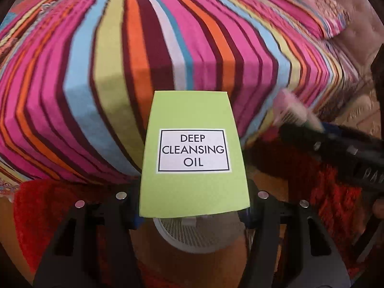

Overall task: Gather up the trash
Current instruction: 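Carry both held boxes over the wastebasket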

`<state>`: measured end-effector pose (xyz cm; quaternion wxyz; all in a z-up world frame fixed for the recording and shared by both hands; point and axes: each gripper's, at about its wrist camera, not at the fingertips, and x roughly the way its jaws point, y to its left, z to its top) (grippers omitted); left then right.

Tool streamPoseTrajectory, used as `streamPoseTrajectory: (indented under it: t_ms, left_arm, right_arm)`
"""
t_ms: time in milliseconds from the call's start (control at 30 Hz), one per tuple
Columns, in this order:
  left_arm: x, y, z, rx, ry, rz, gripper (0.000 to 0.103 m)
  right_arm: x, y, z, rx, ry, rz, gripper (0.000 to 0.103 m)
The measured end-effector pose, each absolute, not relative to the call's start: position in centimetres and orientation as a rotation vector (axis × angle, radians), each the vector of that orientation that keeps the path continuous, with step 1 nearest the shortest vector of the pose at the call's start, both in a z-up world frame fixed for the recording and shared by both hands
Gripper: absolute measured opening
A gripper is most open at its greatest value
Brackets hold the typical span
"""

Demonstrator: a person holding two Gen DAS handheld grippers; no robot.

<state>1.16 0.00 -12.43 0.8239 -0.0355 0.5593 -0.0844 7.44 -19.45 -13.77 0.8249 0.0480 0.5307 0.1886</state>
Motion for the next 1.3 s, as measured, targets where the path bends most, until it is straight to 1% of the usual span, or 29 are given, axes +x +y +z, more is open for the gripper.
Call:
streamPoseTrajectory:
  t_ms: [133, 367, 600, 867, 1067, 1300]
  left_arm:
    - [1.6, -0.8, -14.7, -0.059, 1.289, -0.187, 0.058]
    - [2.2, -1.1, -18.6, -0.079, 1.453, -0.193, 0.058]
    - [2.6, -3.1, -21.9, 0.023, 1.591, -0.189, 0.058]
    - [3.2, -4.2, -25.9, 0.048, 1.735, -0.177, 0.058]
    - [3.3, -3.8, -28.9, -0.018, 1.834, -0.16, 0.058]
    - [3.2, -2.8, -32.0, -0.102, 1.908, -0.135, 0.058]
  right_arm:
    - [7.0, -20.1, -17.0, 0.173, 1.268, 0.383, 0.07]
    - [7.4, -20.4, -19.8, 0.225, 1.411, 0.347, 0.07]
    - [7.8, -19.4, -24.1, 0.233, 1.601, 0.317, 0.07]
    - [7.7, -19.6, -28.0, 0.322, 1.745, 0.262, 0.07]
    - [7.9, -20.5, -31.1, 0.396, 1.833, 0.192, 0.07]
    - [7.7, -20.3, -34.1, 0.419, 1.911, 0.125, 0.07]
